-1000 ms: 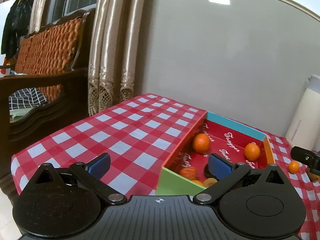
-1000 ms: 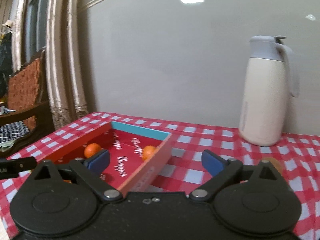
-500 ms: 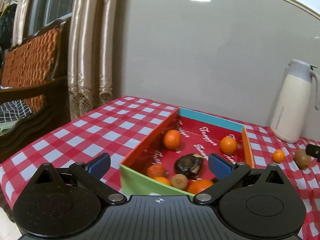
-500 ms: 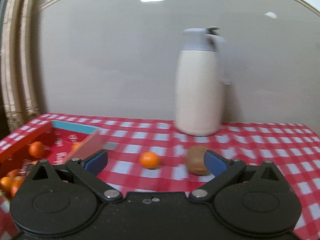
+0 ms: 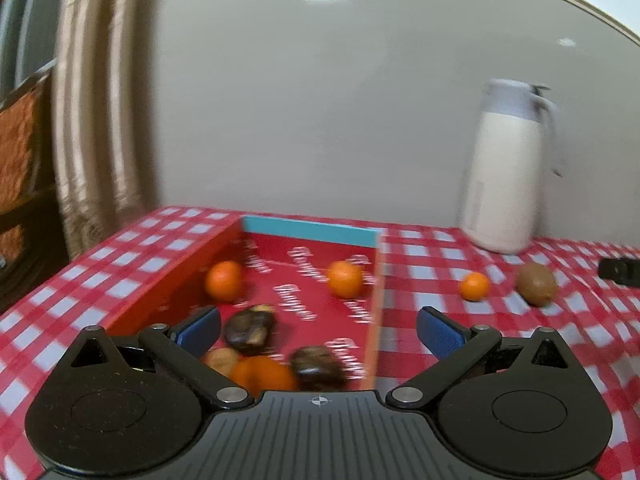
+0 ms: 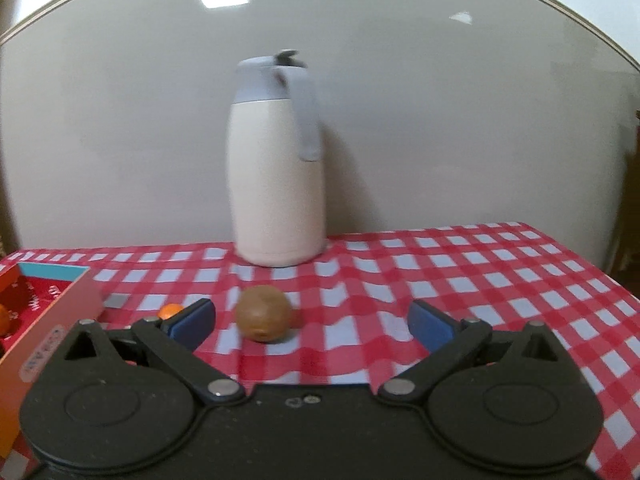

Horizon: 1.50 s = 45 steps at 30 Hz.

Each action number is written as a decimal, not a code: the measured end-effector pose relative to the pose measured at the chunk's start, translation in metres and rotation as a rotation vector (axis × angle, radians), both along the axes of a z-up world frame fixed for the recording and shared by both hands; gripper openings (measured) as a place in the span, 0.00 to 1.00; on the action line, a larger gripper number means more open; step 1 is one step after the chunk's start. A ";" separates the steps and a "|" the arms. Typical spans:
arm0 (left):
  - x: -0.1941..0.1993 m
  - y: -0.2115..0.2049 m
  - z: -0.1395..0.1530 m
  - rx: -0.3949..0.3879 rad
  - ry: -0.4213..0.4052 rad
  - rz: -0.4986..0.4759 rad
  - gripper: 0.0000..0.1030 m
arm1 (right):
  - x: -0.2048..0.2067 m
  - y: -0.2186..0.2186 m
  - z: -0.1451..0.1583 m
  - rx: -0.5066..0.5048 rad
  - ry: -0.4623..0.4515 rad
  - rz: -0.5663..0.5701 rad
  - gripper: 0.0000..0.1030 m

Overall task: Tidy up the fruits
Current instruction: 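Withdraw the open right tool from the box toward the kiwi, then move the left tool to the small mandarin and close on it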

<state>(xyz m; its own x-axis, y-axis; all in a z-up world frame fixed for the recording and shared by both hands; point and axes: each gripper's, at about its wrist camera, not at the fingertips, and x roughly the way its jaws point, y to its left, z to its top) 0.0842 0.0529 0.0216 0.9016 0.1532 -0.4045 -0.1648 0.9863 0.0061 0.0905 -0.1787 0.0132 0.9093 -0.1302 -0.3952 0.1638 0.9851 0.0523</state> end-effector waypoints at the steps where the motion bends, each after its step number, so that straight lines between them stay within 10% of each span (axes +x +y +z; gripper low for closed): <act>1: 0.002 -0.006 0.000 0.006 0.001 -0.020 1.00 | -0.001 -0.003 0.000 0.000 -0.002 -0.009 1.00; 27: 0.071 -0.088 -0.007 0.155 0.036 -0.232 1.00 | -0.007 -0.050 -0.006 0.059 0.010 -0.091 1.00; 45: 0.143 -0.104 -0.028 0.087 0.165 -0.319 0.85 | 0.000 -0.053 -0.010 0.096 0.025 -0.088 1.00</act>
